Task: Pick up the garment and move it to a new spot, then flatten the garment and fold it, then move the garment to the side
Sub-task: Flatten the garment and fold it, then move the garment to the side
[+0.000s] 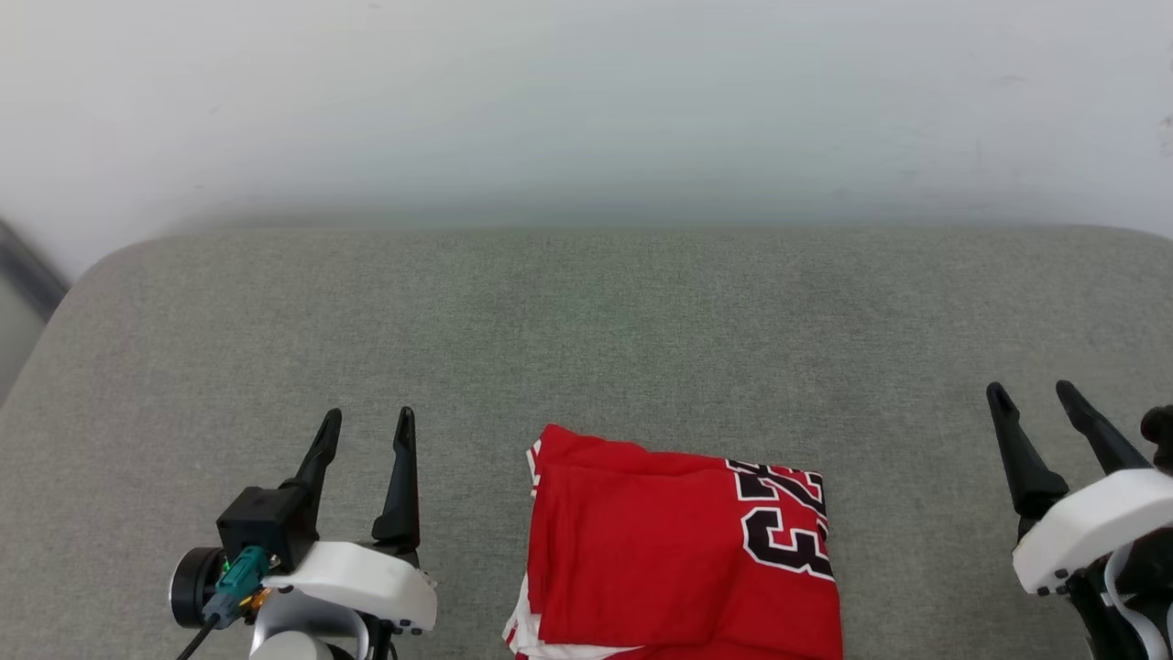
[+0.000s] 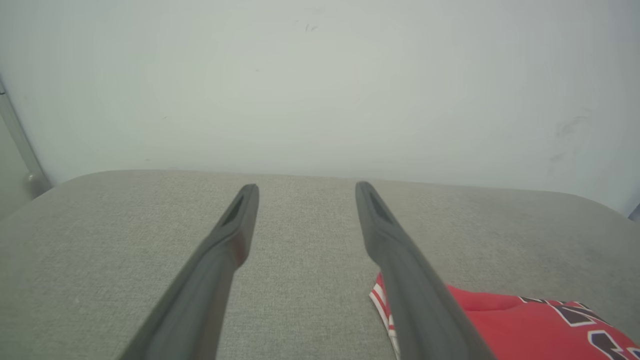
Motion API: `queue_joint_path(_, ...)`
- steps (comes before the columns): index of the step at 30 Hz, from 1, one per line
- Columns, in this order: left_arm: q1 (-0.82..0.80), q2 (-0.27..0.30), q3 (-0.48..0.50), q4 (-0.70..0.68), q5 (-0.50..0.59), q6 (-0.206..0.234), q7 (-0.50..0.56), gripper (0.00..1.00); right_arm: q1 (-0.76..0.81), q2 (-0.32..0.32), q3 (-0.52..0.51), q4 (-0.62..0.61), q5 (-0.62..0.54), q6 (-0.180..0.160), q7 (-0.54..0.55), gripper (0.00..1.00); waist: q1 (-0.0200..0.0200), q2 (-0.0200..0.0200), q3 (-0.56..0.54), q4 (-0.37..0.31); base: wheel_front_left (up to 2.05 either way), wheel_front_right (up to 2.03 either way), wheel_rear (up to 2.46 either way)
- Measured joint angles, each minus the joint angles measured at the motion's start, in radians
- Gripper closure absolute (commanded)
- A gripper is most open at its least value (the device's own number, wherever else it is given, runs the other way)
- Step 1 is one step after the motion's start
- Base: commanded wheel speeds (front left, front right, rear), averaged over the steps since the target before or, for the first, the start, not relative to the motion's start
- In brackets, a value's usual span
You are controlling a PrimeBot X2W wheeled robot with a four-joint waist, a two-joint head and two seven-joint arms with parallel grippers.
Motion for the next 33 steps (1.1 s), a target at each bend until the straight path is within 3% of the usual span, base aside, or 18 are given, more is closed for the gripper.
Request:
queue_joint_path(4, 0.016, 0.001, 0.015, 0.012, -0.001, 0.002, -0.001, 0.0, 0.065, 0.043, -0.049, -0.083, -0.048, 0.0, -0.08, 0.0, 0.0, 0.0, -0.01, -0.007, 0.0, 0.0, 0.0)
queue_joint_path(11, 0.039, 0.001, 0.03, 0.032, 0.001, -0.001, -0.002, 0.0, 0.181, 0.085, -0.032, -0.189, -0.091, 0.0, -0.147, 0.0, 0.0, 0.0, -0.025, -0.014, 0.0, 0.0, 0.0)
queue_joint_path(33, 0.051, -0.005, 0.037, 0.059, 0.027, -0.019, -0.002, 0.0, 0.238, 0.106, -0.026, -0.252, -0.088, 0.0, -0.067, 0.0, 0.0, 0.0, -0.021, -0.038, 0.0, 0.0, 0.0)
